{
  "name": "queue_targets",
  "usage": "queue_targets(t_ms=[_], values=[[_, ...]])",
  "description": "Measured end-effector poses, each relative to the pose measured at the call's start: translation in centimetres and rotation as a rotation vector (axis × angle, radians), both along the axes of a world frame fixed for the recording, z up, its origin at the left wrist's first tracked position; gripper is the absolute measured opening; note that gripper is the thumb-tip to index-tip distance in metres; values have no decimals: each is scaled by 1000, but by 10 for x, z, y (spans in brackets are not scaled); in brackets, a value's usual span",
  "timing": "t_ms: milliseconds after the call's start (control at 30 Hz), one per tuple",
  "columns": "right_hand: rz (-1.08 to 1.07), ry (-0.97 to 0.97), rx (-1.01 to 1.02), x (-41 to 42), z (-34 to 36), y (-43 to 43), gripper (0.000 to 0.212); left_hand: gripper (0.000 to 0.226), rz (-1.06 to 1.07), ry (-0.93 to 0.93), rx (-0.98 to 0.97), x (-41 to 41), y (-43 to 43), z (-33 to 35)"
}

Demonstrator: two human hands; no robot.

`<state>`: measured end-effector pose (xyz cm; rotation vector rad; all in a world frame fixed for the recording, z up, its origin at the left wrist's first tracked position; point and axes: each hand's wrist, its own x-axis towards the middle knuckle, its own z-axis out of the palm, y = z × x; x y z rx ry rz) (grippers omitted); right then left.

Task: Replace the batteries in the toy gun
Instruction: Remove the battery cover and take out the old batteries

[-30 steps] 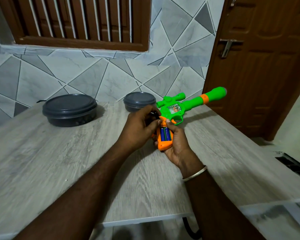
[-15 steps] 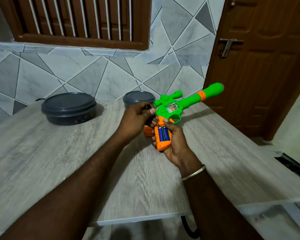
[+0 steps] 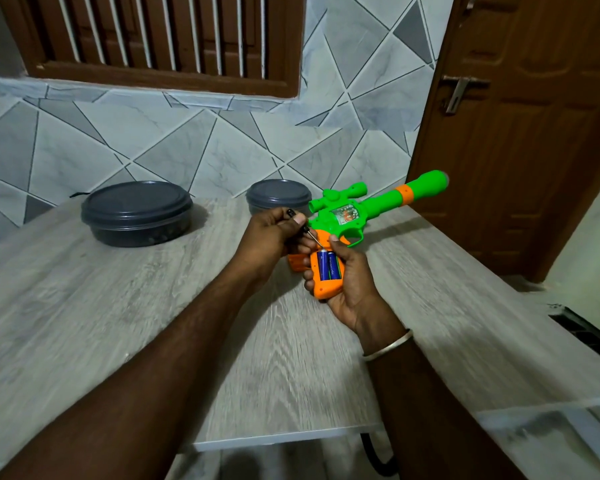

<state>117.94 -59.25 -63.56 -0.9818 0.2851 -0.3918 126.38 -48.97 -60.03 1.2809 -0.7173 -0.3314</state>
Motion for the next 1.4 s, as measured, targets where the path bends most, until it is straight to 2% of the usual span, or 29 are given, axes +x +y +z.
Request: queue_targets(t_ms=[133,300,500,600,700,733,867,967,1100,1200,1267,1400], values=[[3,-3,1,0,1,0,41,15,26,34,-41,-4,0,0],[4,-16,14,-1,0,-1,41,13,94,121,-207,-3,4,6],[7,-9,18,0,-2,-2,44,23,201,-30,-162,-9,13,9],[-27,-7,23,0,-2,-2,43,23,321,-331,38,-9,13,8],[-80,-31,65,4,-2,0,35,16,283,-595,334,-18,10,5],[-84,-69,100,4,-1,1,31,15,256,-640,408,-22,9,2],[-71,-151,167,3,1,3,30,40,342,-712,567,-30,2,-4],[-85,-153,165,5,1,3,30,29,368,-705,604,-34,0,-3],[-99,-171,145,5,1,4,30,20,304,-484,362,-32,2,0],[-141,-59,49,3,-1,3,37,22,404,-368,224,-16,11,7],[-150,-12,54,2,-1,1,43,24,455,-389,319,-1,20,8],[-140,-15,100,1,1,0,44,26,432,-400,823,28,19,-8]])
